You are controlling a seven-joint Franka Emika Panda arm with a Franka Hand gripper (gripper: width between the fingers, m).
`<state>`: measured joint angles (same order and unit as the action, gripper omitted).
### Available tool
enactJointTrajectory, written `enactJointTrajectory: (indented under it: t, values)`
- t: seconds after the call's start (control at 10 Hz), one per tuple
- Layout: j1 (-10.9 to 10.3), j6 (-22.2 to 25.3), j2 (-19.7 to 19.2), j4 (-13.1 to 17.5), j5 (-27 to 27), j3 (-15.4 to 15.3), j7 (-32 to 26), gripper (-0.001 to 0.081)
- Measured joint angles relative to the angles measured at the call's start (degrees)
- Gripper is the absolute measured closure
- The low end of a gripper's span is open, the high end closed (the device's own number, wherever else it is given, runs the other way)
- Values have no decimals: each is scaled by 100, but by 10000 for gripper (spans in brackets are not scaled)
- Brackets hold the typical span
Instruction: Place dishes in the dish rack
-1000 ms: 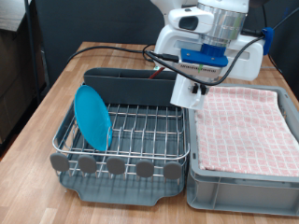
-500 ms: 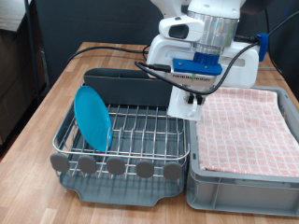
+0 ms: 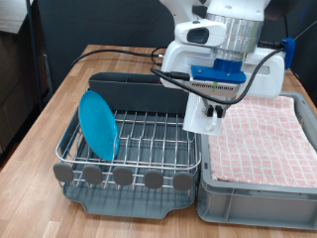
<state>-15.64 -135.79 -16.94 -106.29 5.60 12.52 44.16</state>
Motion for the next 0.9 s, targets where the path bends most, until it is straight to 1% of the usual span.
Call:
enactJointTrajectory:
  t: [0.4,0.9]
  values:
    - [14,147,-373,477,-45,5,-26,736]
    - [196,148,-899,877,-454,-24,-414,736]
